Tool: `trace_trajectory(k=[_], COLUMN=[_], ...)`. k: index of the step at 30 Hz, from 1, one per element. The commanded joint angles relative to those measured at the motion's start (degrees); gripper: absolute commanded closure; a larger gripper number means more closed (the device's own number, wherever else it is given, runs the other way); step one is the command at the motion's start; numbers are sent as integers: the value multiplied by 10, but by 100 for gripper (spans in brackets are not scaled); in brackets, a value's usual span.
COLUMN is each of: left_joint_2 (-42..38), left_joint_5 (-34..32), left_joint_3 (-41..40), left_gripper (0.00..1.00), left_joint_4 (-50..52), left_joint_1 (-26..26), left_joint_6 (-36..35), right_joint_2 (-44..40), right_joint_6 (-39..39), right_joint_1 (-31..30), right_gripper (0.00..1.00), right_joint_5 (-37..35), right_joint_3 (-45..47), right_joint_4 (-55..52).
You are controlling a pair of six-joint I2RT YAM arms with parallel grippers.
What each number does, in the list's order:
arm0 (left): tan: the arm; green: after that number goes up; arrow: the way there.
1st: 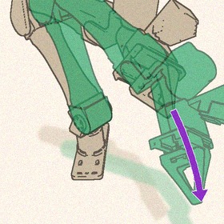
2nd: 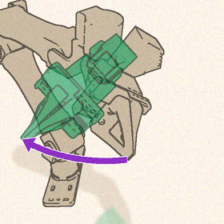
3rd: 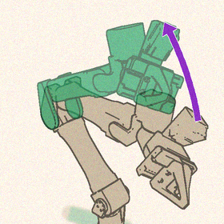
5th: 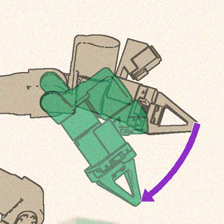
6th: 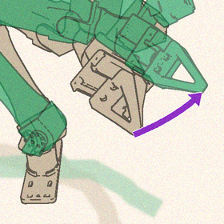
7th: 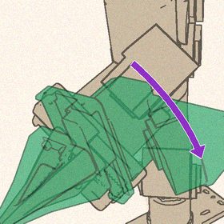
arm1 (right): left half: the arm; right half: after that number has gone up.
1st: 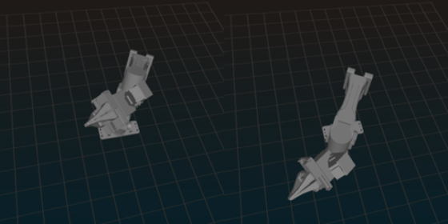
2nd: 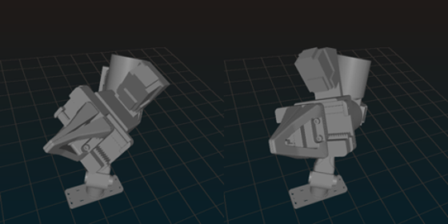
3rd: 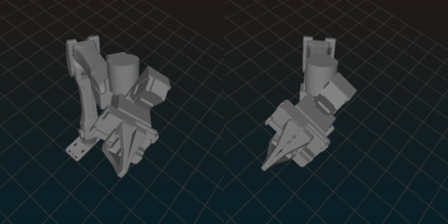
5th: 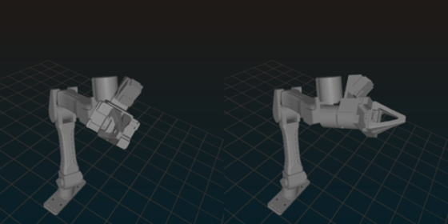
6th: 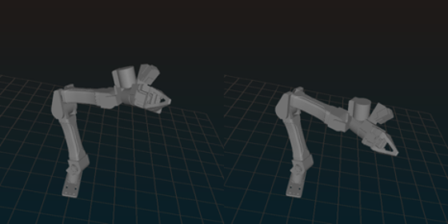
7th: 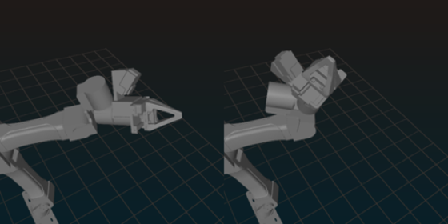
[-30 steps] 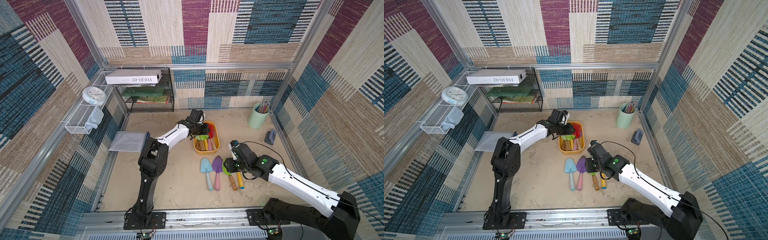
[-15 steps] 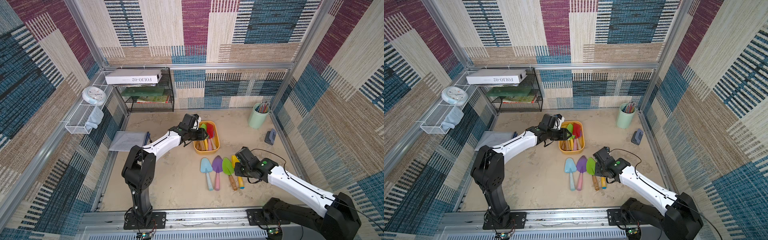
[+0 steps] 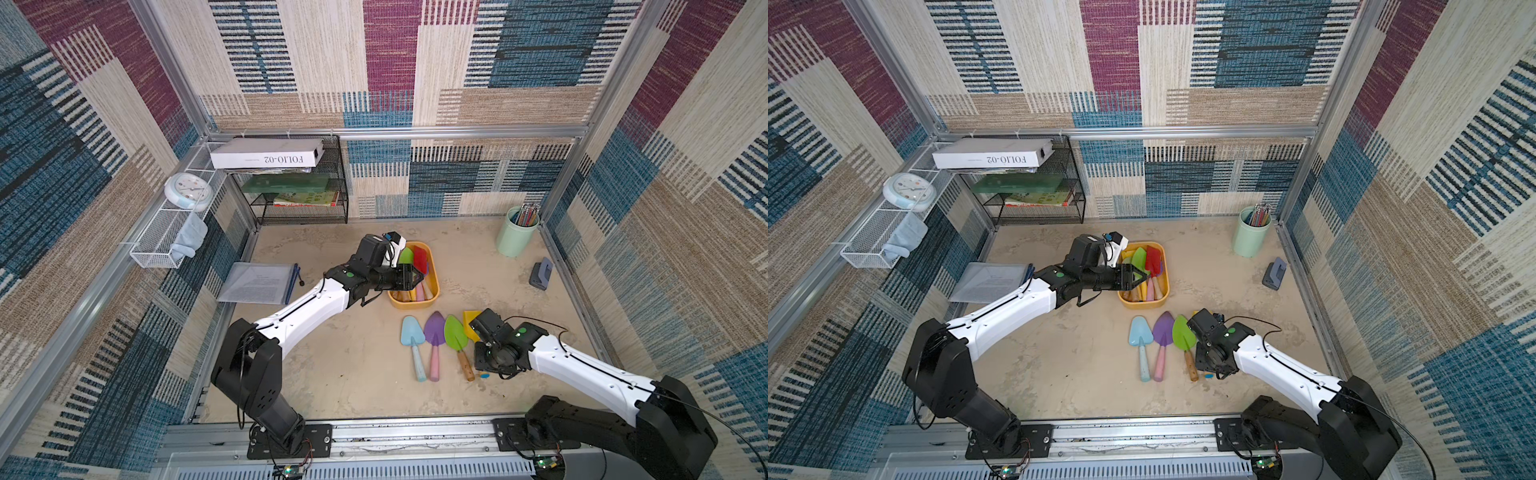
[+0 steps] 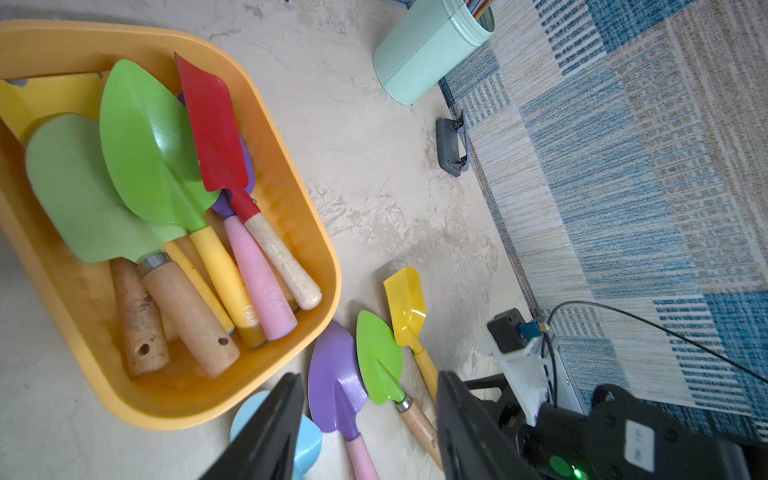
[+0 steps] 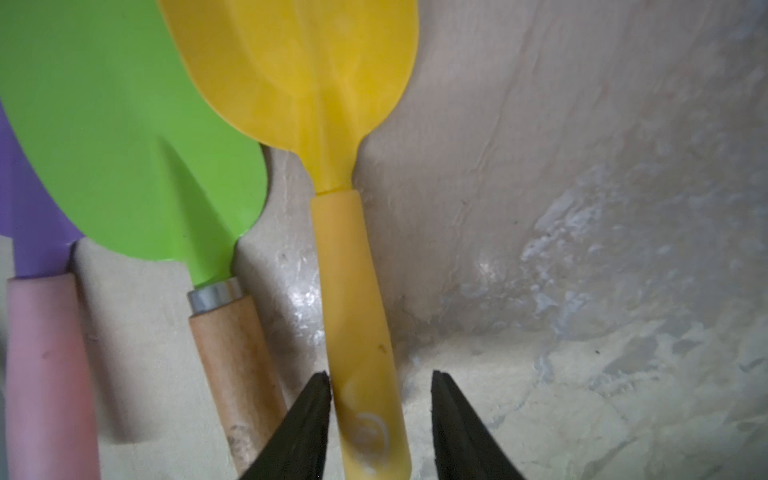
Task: Put the shovel into the storage box
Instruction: Pick up the shovel from the center of the board.
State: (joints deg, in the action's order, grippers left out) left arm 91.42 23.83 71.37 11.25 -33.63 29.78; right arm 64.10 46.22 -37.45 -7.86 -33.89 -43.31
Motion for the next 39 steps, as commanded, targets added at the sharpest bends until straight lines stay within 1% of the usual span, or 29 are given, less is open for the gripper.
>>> trace_trajectory(k=[1,6,10,15,18,25,33,39], left_joint_2=[-23,-50,-61,-73,-76,-78,-75,-63], left_joint_5=[2,-7,-7,-7,-6,-2,11,15], left_joint_3=[-13,-37,-46,-54,-58,-77,-90,-85], left_gripper=[45,45,45,44,44,44,42,41], left_joint_4=[3,2,3,4,3,-10,-31,-34], left_joint_1=[-2,-6,-8,-13,-18,-30,-35,-42], left_joint_6=[-3,0,3,7,10,22,39,43], right_joint_2=[-10,-3,10,11,5,-12,-32,-37], right_joint_6=[13,9,7,8,9,7,-25,-73], right_joint_1=[0,0,0,-1,0,-1,-5,-14], right_gripper=[57,57,60,68,75,100,100,100], right_joint_5=[9,22,27,25,22,8,14,10], right_joint_3=[5,15,23,28,29,20,-10,-55], right_joint_4=[6,24,35,40,39,29,36,36])
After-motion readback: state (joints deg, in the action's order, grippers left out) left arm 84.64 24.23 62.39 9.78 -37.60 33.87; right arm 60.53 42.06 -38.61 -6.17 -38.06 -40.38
